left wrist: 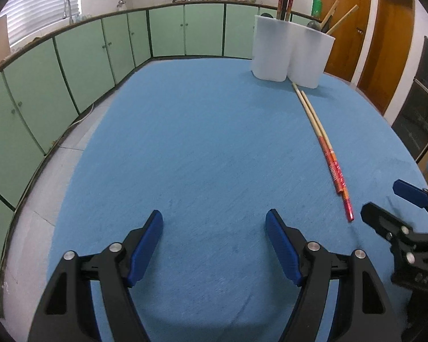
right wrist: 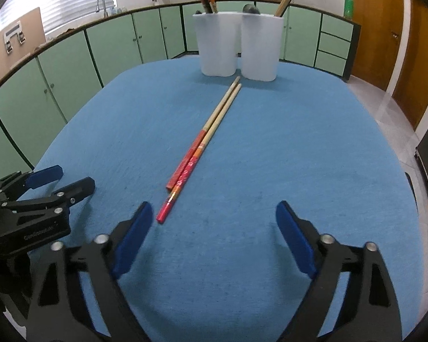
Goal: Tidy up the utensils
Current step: 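Withdraw both open tools back over the two red chopsticks, then grasp a red-patterned chopstick at its tip with the right tool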
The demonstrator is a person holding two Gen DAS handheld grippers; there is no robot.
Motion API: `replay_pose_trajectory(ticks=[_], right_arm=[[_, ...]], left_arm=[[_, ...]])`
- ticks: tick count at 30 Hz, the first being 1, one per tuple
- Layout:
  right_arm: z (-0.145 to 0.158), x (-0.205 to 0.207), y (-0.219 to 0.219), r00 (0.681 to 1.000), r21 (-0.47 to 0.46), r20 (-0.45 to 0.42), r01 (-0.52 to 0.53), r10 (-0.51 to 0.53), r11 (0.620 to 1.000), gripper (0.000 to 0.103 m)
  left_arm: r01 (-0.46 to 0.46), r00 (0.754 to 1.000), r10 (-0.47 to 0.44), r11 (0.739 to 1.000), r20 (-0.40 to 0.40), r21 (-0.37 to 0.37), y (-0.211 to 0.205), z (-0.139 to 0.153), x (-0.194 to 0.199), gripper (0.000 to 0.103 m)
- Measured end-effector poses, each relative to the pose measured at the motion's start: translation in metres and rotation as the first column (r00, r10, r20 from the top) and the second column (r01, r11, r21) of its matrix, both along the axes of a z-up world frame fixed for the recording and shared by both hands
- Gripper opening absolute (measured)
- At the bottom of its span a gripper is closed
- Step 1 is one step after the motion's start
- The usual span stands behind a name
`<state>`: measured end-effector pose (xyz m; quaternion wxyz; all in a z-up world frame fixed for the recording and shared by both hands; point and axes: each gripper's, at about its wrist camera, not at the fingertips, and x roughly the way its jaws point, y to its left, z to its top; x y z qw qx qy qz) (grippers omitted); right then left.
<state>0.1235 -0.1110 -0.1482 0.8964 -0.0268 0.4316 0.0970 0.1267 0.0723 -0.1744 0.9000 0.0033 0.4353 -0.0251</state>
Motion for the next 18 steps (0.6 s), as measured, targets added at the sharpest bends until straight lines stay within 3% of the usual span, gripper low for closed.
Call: replay_pose_trajectory(ticks=[4, 9, 15, 18], right_arm=[[-0.003, 0.003, 0.006, 1.000, 0.003, -0.018, -0.003, 0.003, 1.000, 0.079], [-0.009, 0.005, 0.012, 0.999, -0.035, -0.039, -0.004, 0.002, 0.999, 0.068], [-0.006, 0.001, -0.010, 0.998, -0.076, -0.034, 0.043, -0.045, 0.996, 0.066], [-0.004, -0.004, -0.024, 0.998, -0.039, -0.039, 0.040, -0.041, 0.998, 0.064]], left_arm=[[-0.009, 1.000, 0.009, 1.000, 0.000, -0.017, 0.006, 0.001, -0.004, 0.073], [-0.013, 1.000, 0.013, 1.000, 0.002, -0.024, 0.006, 0.001, -0.006, 0.073], [-0.014, 1.000, 0.014, 0.999, 0.002, -0.029, 0.004, 0.001, -0.006, 0.074], [-0.012, 1.000, 0.012, 0.999, 0.001, -0.032, 0.002, 0.001, -0.005, 0.075]])
